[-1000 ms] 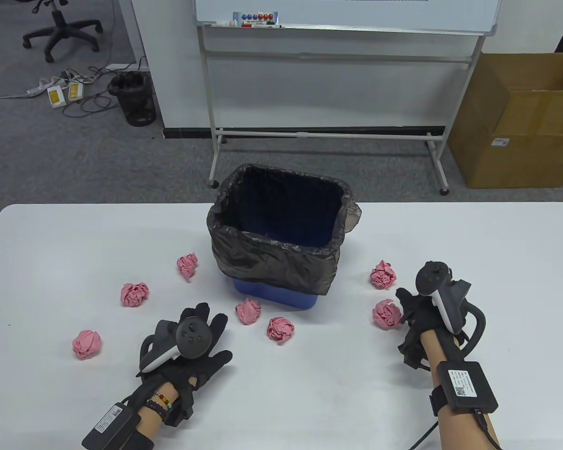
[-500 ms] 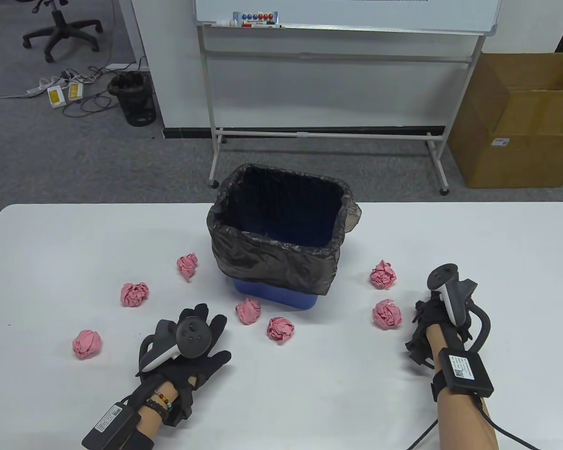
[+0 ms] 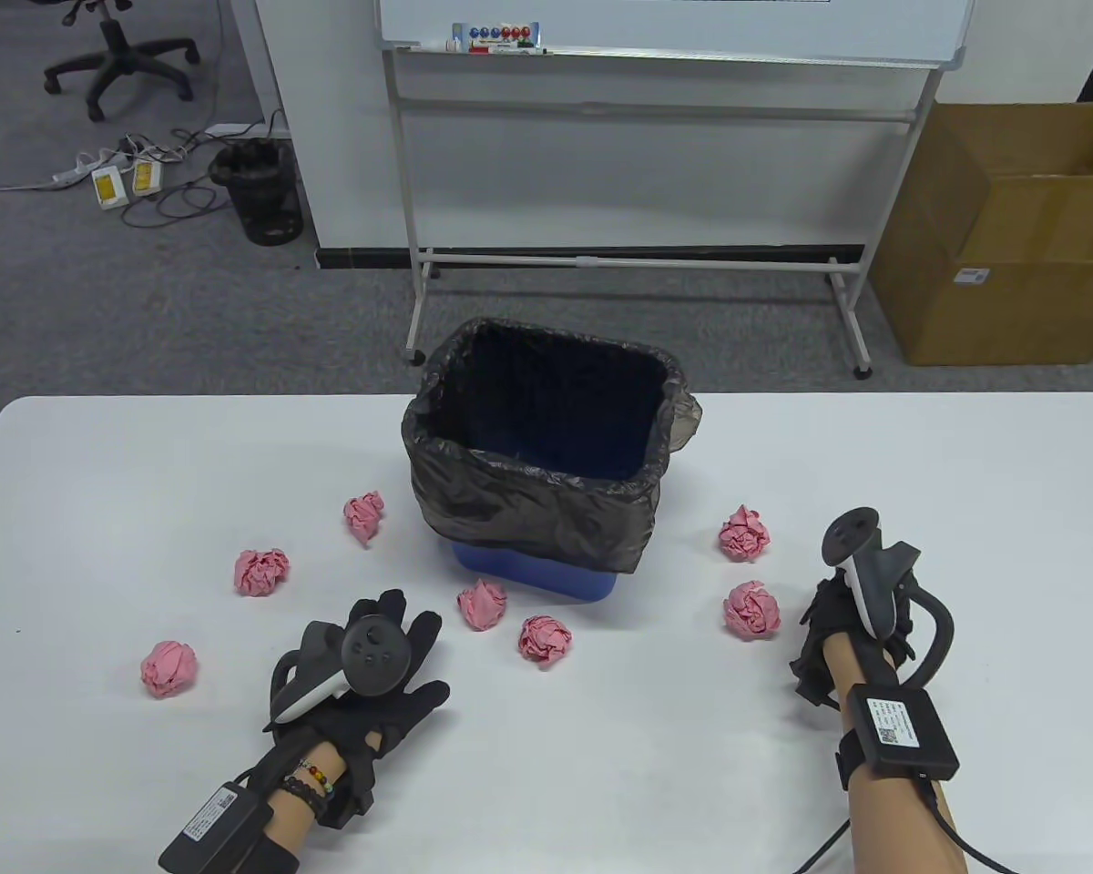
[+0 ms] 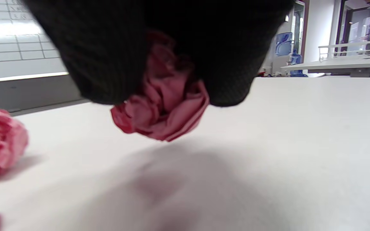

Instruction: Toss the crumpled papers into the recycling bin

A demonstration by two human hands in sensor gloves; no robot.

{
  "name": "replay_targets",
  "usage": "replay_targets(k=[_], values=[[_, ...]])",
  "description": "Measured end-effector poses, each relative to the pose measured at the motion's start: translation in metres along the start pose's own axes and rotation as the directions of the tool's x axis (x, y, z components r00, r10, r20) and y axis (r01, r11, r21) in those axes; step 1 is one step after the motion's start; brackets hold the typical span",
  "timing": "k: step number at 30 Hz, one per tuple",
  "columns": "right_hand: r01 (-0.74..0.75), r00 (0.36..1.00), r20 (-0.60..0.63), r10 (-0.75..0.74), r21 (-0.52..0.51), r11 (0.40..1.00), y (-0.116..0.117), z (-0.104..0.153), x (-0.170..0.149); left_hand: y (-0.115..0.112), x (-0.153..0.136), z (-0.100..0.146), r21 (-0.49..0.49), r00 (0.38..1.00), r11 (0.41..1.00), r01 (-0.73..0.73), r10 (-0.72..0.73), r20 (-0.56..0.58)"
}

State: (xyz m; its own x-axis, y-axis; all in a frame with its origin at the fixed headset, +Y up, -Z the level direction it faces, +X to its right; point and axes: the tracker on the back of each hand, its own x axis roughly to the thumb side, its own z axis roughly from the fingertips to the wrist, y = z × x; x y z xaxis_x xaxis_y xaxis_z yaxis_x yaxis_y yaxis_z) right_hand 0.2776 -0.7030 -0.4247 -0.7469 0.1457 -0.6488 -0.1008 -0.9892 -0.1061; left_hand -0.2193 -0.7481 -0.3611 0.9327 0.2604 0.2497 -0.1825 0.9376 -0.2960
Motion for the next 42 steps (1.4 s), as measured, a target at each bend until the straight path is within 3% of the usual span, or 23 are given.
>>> replay_targets(k=[7,14,21,26,30,36,42], values=[[0.039,0.991,0.125,-0.036,-0.028,0.999,-0.031,0.031,0.014,0.0,0.001,0.0,0.003,1.0,1.0,-0.003,0.003,0.011],[0.064,0.947,0.31,-0.08,0.064,0.996,-0.045,0.068,0.034,0.0,0.001,0.0,0.008,1.0,1.0,-0.01,0.01,0.014],[0.093,0.885,0.427,-0.184,0.226,0.97,-0.047,0.105,0.053,0.0,0.0,0.0,0.007,1.0,1.0,-0.007,0.007,0.008],[0.065,0.807,0.514,-0.292,0.414,0.908,-0.042,0.125,0.072,0.001,0.0,0.0,0.008,1.0,1.0,-0.01,0.01,0.003],[0.02,0.757,0.568,-0.322,0.473,0.881,-0.044,0.139,0.087,0.001,-0.001,0.0,0.01,1.0,1.0,-0.015,0.015,0.001],[0.004,0.673,0.558,-0.485,0.653,0.757,-0.051,0.152,0.11,0.002,-0.002,0.0,0.012,1.0,1.0,-0.022,0.022,0.001],[0.049,0.532,0.432,-0.728,0.842,0.537,-0.075,0.152,0.137,0.002,-0.002,0.0,0.01,1.0,1.0,-0.025,0.025,0.006]])
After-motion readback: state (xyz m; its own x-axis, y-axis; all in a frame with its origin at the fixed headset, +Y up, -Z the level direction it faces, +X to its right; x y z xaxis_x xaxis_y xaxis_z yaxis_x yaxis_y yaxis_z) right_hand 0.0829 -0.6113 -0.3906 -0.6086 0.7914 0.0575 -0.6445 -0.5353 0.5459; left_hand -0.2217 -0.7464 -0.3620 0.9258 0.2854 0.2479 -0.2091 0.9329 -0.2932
